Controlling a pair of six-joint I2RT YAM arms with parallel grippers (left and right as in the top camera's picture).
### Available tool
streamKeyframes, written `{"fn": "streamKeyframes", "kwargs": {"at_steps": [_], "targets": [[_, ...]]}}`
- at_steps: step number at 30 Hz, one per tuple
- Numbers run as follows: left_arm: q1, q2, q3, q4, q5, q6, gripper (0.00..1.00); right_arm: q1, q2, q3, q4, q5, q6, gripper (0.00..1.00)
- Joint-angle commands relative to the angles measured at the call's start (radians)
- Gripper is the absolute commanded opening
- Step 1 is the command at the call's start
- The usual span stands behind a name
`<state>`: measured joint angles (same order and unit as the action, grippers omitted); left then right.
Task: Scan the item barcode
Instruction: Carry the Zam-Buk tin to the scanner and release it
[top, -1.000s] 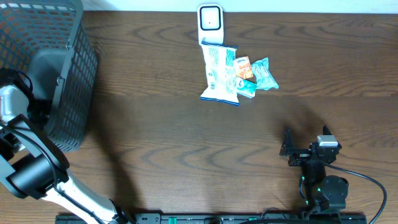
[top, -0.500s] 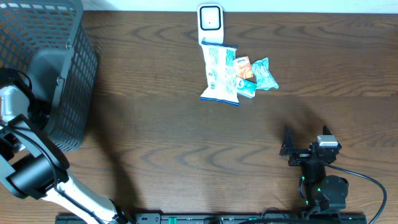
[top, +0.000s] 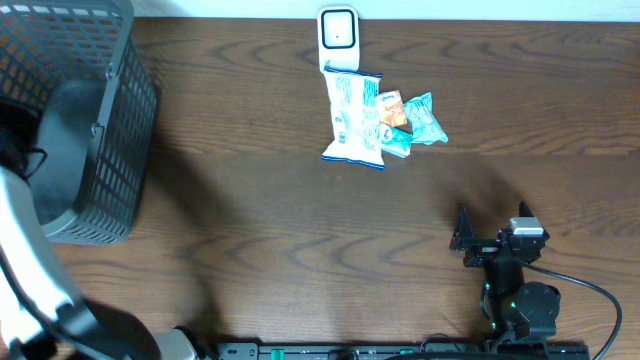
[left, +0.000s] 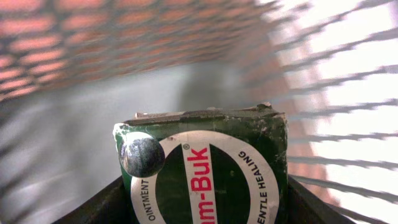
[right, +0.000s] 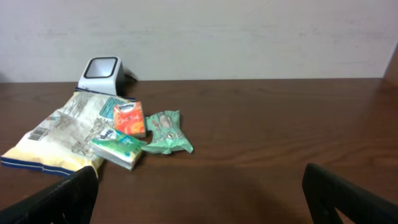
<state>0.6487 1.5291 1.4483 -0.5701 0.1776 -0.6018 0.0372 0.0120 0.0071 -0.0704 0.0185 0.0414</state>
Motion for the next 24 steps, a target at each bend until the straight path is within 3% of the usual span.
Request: {"fn": "streamKeyframes", "kwargs": {"at_steps": [1, 7, 8, 11, 17, 24], "targets": [[-0.045, -0.148, 0.012, 0.082, 0.242, -0.072, 0.54, 0.004, -0.005, -0.002, -0.004, 0.002, 0.01, 0.99], [-0.276, -0.243, 0.012, 0.167, 0.358, -0.175, 0.54, 0.004, -0.005, -0.002, -0.004, 0.002, 0.01, 0.99], [-0.396, -0.237, 0.012, 0.177, 0.352, -0.174, 0.54, 0.004, -0.005, -0.002, -0.004, 0.002, 0.01, 0.99], [-0.575, -0.204, 0.012, 0.183, 0.288, -0.163, 0.54, 0.004, -0.005, -0.002, -0.004, 0.002, 0.01, 0.99], [-0.914, -0.052, 0.012, 0.184, 0.123, -0.016, 0.54, 0.004, -0.005, -0.002, -0.004, 0.002, 0.01, 0.99], [-1.147, 0.215, 0.012, 0.302, 0.014, -0.012, 0.59, 0.004, -0.005, -0.002, -0.004, 0.002, 0.01, 0.99]]}}
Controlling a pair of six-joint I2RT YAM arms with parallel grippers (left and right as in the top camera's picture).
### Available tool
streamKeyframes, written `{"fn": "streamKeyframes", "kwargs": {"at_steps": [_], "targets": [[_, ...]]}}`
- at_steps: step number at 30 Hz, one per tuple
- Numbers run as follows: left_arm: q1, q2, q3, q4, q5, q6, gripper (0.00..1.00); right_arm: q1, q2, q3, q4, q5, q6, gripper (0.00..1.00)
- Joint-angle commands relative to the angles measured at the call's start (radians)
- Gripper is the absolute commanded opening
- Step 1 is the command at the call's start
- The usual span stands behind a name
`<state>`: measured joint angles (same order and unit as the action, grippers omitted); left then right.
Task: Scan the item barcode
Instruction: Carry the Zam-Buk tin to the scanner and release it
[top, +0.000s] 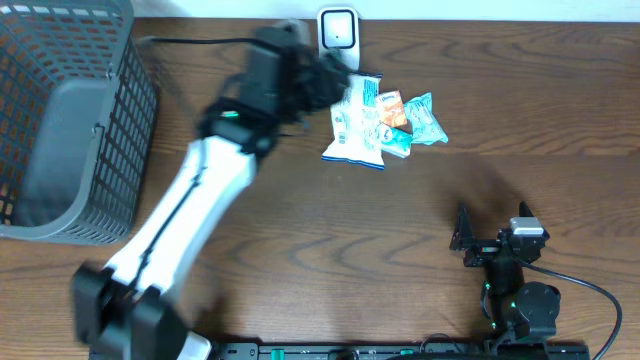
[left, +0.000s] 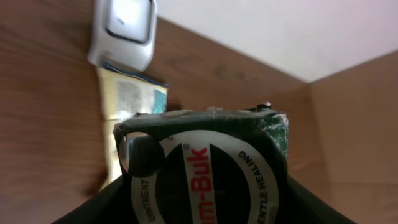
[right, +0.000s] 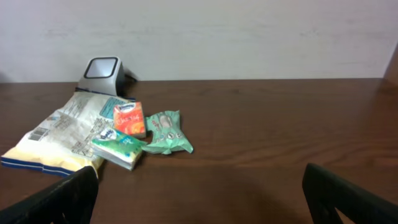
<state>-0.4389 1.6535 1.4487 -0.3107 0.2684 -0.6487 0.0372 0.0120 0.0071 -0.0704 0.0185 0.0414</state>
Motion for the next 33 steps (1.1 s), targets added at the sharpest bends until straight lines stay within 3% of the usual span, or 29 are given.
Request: {"fn": "streamKeyframes", "kwargs": {"at_steps": [1, 6, 9, 10, 14, 19, 27, 33], "targets": [[-0.079, 0.132, 0.011, 0.071, -0.076, 0.035, 0.59, 0.004, -0.005, -0.002, -0.004, 0.002, 0.01, 0.99], [-0.112, 0.285, 0.011, 0.168, -0.079, 0.035, 0.62, 0.004, -0.005, -0.002, -0.004, 0.002, 0.01, 0.99], [-0.11, 0.341, 0.011, 0.189, -0.079, 0.037, 0.96, 0.004, -0.005, -0.002, -0.004, 0.002, 0.01, 0.99], [-0.108, 0.357, 0.011, 0.191, -0.079, 0.056, 0.98, 0.004, -0.005, -0.002, -0.004, 0.002, 0.01, 0.99], [-0.077, 0.314, 0.011, 0.185, -0.079, 0.159, 0.98, 0.004, -0.005, -0.002, -0.004, 0.002, 0.01, 0.99], [0.01, 0.155, 0.011, 0.094, -0.079, 0.167, 0.98, 0.004, -0.005, -0.002, -0.004, 0.002, 0.01, 0.99], [0.207, -0.154, 0.011, -0.419, -0.079, 0.311, 0.98, 0.004, -0.005, -0.002, -0.004, 0.002, 0.01, 0.99], [0.372, -0.355, 0.011, -0.527, -0.131, 0.323, 0.98, 0.004, -0.005, -0.002, -0.004, 0.002, 0.01, 0.99]]}}
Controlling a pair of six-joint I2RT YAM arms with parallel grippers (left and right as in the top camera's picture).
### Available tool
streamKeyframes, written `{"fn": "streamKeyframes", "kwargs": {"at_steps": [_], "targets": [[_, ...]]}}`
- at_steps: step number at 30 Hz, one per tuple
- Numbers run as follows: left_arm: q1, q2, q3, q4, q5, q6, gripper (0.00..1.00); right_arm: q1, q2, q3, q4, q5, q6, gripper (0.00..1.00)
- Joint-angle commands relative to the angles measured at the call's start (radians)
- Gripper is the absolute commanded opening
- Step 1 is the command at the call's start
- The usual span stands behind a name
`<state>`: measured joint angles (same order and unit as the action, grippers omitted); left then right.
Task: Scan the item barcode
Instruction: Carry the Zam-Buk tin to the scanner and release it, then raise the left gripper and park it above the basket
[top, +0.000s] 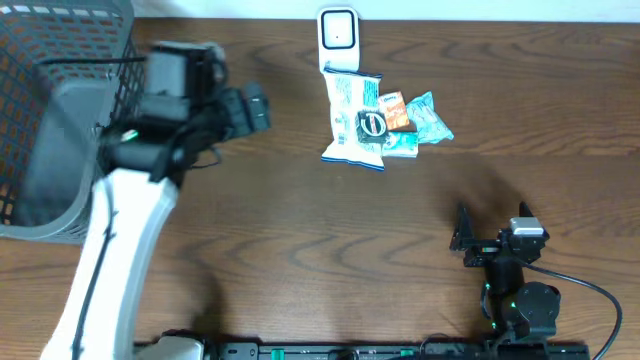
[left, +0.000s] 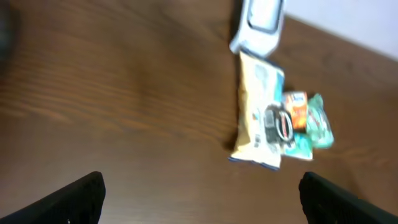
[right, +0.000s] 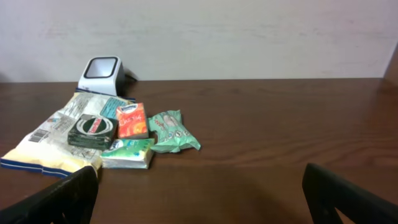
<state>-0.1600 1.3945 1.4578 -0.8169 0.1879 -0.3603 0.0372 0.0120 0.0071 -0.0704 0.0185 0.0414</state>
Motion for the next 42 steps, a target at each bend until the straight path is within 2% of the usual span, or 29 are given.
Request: {"fn": "streamKeyframes", "kwargs": {"at_steps": [1, 8, 12, 42], "targets": [[0.126, -0.117, 0.002, -0.026, -0.055, 0.034, 0.98, 0.004, -0.005, -0.002, -0.004, 0.002, 0.01, 0.99], [0.332, -0.173, 0.002, -0.077, -0.055, 0.035, 0.98, 0.004, -0.005, -0.002, -0.004, 0.002, 0.01, 0.99], [0.373, -0.166, 0.002, -0.121, -0.055, 0.034, 0.98, 0.004, -0.005, -0.002, -0.004, 0.002, 0.01, 0.99], [0.373, -0.166, 0.001, -0.125, -0.055, 0.034, 0.98, 0.004, -0.005, -0.002, -0.004, 0.002, 0.01, 0.99]]}}
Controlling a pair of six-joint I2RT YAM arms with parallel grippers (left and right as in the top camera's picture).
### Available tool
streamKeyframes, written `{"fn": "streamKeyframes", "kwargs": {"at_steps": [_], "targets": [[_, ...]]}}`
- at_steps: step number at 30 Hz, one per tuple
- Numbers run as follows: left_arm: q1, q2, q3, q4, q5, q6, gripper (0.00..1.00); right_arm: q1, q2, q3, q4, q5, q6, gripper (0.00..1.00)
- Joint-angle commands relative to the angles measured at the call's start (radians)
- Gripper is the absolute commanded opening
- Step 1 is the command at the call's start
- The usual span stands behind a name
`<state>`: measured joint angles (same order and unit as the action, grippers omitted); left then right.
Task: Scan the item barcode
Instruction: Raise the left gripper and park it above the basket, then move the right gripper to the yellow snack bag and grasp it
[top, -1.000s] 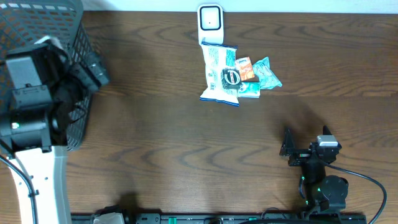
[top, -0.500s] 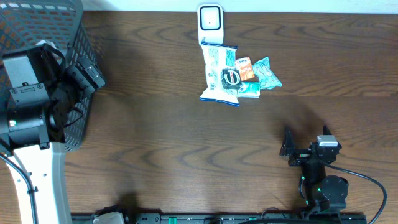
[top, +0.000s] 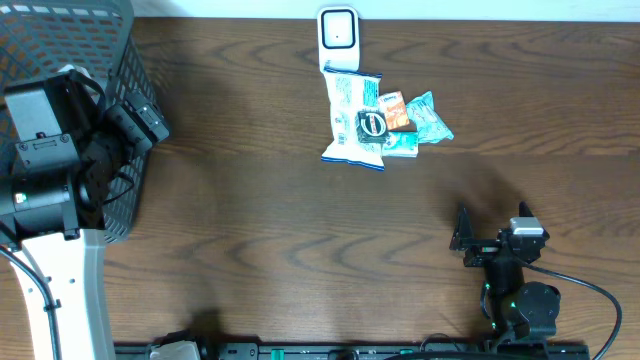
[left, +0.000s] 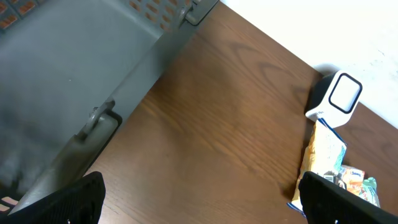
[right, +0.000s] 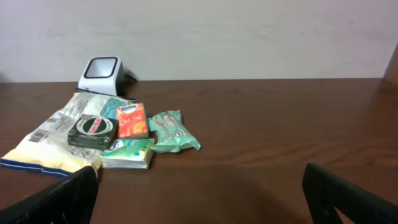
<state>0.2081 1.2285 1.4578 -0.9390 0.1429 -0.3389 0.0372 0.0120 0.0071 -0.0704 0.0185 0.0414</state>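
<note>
The white barcode scanner (top: 338, 30) stands at the table's back edge. In front of it lies a pile of items. A dark green round-label tin (top: 371, 124) rests on a chips bag (top: 350, 125), beside an orange pack (top: 392, 108), a green pouch (top: 430, 118) and a tissue pack (right: 127, 154). My left gripper (top: 148, 120) hangs open and empty at the right wall of the grey basket (top: 60, 40), far left of the pile. The left wrist view shows the scanner (left: 336, 93) far off. My right gripper (top: 465, 235) rests open near the front right, facing the tin (right: 93, 129).
The grey mesh basket (left: 74, 62) fills the back left corner, and its wall and handle lie just under the left gripper (left: 202, 205). Dark wooden table (top: 300, 230) stretches between the basket, the pile and the right gripper (right: 199, 199).
My left arm has drawn back further left, from the table beside the basket to the basket's right wall, still open. The pile and the right arm have not moved.
My left gripper was inside the basket, shut on the green tin. Then it held the tin near the scanner above the pile. Then the tin lay on the chips bag and the gripper was open, away to the left. Now the gripper is back at the basket.
</note>
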Motion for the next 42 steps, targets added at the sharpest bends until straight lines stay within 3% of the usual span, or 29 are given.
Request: {"fn": "streamKeyframes", "kwargs": {"at_steps": [1, 22, 23, 26, 28, 34, 39, 42], "targets": [[0.005, 0.0, 0.001, -0.003, -0.01, 0.013, 0.98, 0.004, -0.005, -0.002, -0.004, 0.002, 0.01, 0.99], [0.005, 0.0, 0.001, -0.003, -0.01, 0.013, 0.98, 0.004, -0.005, -0.002, 0.01, 0.0, 0.016, 0.99], [0.005, 0.0, 0.001, -0.003, -0.01, 0.013, 0.98, 0.004, -0.005, -0.002, 0.031, -0.043, 0.06, 0.99], [0.005, 0.0, 0.001, -0.003, -0.01, 0.013, 0.98, 0.004, -0.005, -0.002, 0.147, -0.321, 0.369, 0.99], [0.005, 0.0, 0.001, -0.003, -0.01, 0.013, 0.98, 0.004, -0.005, -0.002, 0.152, -0.42, 0.456, 0.99], [0.005, 0.0, 0.001, -0.003, -0.01, 0.013, 0.98, 0.004, -0.005, -0.002, 0.414, -0.369, 0.834, 0.99], [0.005, 0.0, 0.001, -0.003, -0.01, 0.013, 0.98, 0.004, -0.002, 0.006, 0.715, -0.249, 0.848, 0.99], [0.005, 0.0, 0.001, -0.003, -0.01, 0.013, 0.98, 0.004, 0.016, 0.071, 0.73, -0.212, 0.8, 0.99]]}}
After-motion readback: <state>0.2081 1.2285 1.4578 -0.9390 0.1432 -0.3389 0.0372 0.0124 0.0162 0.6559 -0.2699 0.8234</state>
